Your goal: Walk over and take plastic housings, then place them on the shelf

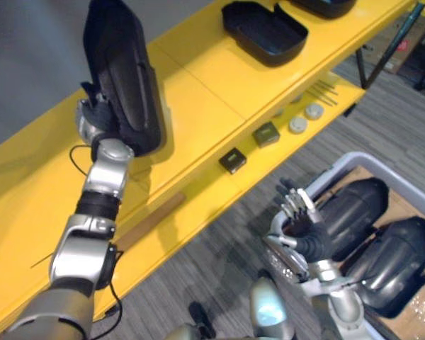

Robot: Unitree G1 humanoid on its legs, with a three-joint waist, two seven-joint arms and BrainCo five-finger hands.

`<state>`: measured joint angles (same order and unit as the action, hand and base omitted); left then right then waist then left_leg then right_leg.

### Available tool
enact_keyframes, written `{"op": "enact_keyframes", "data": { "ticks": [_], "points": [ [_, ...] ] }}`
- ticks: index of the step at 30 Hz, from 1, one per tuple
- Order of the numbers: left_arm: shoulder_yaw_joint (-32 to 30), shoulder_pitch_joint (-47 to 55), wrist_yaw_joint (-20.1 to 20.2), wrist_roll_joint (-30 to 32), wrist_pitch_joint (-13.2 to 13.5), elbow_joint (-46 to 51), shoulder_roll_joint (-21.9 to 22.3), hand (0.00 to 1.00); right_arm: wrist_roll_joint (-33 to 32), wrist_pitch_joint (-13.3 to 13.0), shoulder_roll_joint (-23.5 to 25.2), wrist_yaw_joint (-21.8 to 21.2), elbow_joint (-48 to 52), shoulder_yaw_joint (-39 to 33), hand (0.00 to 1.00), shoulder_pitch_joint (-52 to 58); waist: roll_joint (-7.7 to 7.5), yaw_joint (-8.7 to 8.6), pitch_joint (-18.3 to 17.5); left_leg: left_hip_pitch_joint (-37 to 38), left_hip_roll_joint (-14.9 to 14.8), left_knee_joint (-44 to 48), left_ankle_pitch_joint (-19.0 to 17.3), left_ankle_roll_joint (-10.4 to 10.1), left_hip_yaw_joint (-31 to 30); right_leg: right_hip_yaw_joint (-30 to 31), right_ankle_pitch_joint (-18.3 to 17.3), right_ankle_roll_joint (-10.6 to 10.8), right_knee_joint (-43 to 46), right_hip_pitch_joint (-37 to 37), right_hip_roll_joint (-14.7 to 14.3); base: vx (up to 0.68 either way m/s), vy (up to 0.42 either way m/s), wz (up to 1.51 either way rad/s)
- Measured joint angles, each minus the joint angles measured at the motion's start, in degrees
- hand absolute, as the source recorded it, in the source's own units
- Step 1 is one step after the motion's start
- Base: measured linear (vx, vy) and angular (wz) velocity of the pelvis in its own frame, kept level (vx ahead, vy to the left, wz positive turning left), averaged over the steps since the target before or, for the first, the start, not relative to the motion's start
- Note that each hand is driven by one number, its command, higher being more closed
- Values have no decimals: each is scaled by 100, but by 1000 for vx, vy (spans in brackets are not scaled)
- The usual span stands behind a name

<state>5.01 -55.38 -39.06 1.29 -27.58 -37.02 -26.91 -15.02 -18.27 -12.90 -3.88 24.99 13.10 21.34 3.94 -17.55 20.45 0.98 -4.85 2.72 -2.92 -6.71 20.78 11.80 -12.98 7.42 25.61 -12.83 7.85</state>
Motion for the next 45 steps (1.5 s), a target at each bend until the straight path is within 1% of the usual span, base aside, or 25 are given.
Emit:
{"op": "enact_keyframes", "data": {
  "ticks": [3,5,6,7,8,9,11,12,13,17,20,21,23,24,25,27,28,29,32,37,38,41,42,43,45],
  "points": [
    [-18,0,1,-2,-310,-69,-81,100,2,78,-122,297,75,173,0,13,-64,3,119,-198,-40,271,-66,67,290,71,3,9,65,-146,26,-41,11,-2],
    [-22,-1,-16,-31,-439,-69,-99,100,2,80,-167,418,151,257,0,38,-119,29,189,-265,-77,453,-109,81,496,88,3,11,126,-223,35,-47,10,-1],
    [-24,-13,-65,-36,-573,-69,-109,100,1,81,-185,492,215,312,0,40,-125,39,202,-414,-108,610,-177,95,498,94,6,16,177,-324,34,-35,1,-2],
    [-26,-37,-85,-36,-636,-69,-112,100,-1,83,-187,536,244,337,0,38,-132,50,231,-470,-125,684,-205,97,501,105,7,19,198,-366,31,-44,0,-1],
    [-35,-125,-118,-35,-741,-64,-115,100,-4,104,-204,613,317,389,0,41,-147,102,292,-575,-166,837,-259,103,520,123,12,28,227,-430,21,-36,3,-2],
    [-36,-176,-140,-35,-800,-64,-116,100,-6,111,-225,646,345,421,0,39,-150,116,300,-633,-189,910,-289,101,526,131,14,31,230,-462,17,-47,6,-2],
    [-35,-350,-271,2,-1027,-52,-181,100,-8,111,-314,668,412,520,0,3,-198,138,395,-739,-267,1147,-374,130,690,165,27,55,257,-519,4,-45,15,-6],
    [-35,-369,-289,26,-1074,-52,-191,100,-8,111,-333,678,417,518,0,2,-198,135,409,-769,-284,1205,-407,137,701,182,29,59,258,-526,2,-48,27,-11],
    [-33,-399,-314,117,-1171,-41,-193,0,-10,112,-360,738,417,518,0,0,-202,141,412,-839,-315,1324,-472,153,737,219,37,81,258,-574,-9,-51,29,-13],
    [95,-486,-390,134,-1346,-25,-202,0,-121,112,-395,793,417,529,0,-3,-204,172,423,-1045,-389,1633,-633,211,793,274,87,169,258,-678,-9,-44,35,-7],
    [180,-539,-923,-144,-1378,-7,-199,0,-231,117,-404,796,418,679,0,-6,-205,186,424,-1146,-401,1785,-692,247,790,282,107,206,261,-717,17,-42,32,0],
    [238,-539,-1222,-269,-1311,1,-192,0,-227,121,-403,795,417,741,0,-5,-205,202,424,-1161,-404,1810,-708,249,795,289,113,216,261,-718,21,-33,16,1],
    [237,-539,-1432,-395,-1204,11,-192,0,-226,129,-403,799,417,749,0,-6,-205,215,424,-1192,-418,1863,-732,260,792,283,116,222,263,-725,25,-16,7,1],
    [228,-539,-1672,-556,-1073,16,-192,0,-228,132,-406,830,417,767,0,-4,-205,238,424,-1215,-449,1944,-771,262,799,280,118,225,274,-730,18,0,0,0],
    [227,-539,-1800,-610,-966,19,-192,0,-227,132,-414,868,417,770,0,-4,-205,255,424,-1222,-457,1984,-796,266,802,283,118,226,286,-728,19,0,0,0],
    [165,-539,-2146,-732,-618,43,-193,0,-228,131,-410,881,417,828,0,2,-205,264,424,-1248,-443,2012,-812,289,805,287,127,242,284,-730,45,-4,11,2],
    [147,-539,-2199,-732,-522,43,-193,0,-227,131,-410,876,417,858,0,4,-205,264,424,-1261,-444,2030,-818,296,802,282,127,243,284,-732,49,-5,19,6],
    [36,-538,-2329,-727,-322,74,-192,0,-226,131,-405,854,417,903,0,9,-205,258,424,-1307,-456,2090,-839,313,808,270,129,246,287,-747,61,1,18,5],
    [-129,-538,-2569,-727,-47,229,-199,0,-225,127,-407,802,417,907,0,106,-205,262,424,-1297,-458,2140,-843,326,985,270,132,255,302,-741,113,7,32,3],
    [-453,-531,-2703,-753,375,263,-220,0,-225,118,-417,727,409,1021,0,233,-205,284,413,-1053,-429,2063,-843,330,1109,282,136,263,311,-584,141,1,17,-5],
    [-491,-531,-2736,-754,401,269,-256,0,-225,115,-425,715,409,1020,0,244,-205,276,411,-1013,-424,2044,-843,330,1122,282,135,263,309,-561,142,-10,0,-9],
    [-509,-527,-2804,-781,710,292,-474,0,-222,114,-476,694,403,1013,0,284,-179,232,345,-896,-373,1932,-823,328,1144,280,130,270,281,-497,180,-6,-1,-5],
    [-523,-527,-2814,-823,874,337,-521,0,-219,112,-495,691,398,1005,0,299,-165,218,273,-886,-334,1878,-794,334,1139,275,130,272,273,-497,205,-1,7,5],
    [-543,-527,-2822,-826,962,341,-546,0,-216,108,-497,682,392,1005,0,303,-164,204,228,-884,-319,1856,-781,337,1134,270,130,272,264,-495,216,8,11,7],
    [-673,-527,-2829,-898,1371,341,-677,0,-76,20,-480,580,389,976,0,322,-187,120,105,-701,-227,1647,-672,350,1094,224,139,286,165,-309,264,31,5,10]
  ]
}}
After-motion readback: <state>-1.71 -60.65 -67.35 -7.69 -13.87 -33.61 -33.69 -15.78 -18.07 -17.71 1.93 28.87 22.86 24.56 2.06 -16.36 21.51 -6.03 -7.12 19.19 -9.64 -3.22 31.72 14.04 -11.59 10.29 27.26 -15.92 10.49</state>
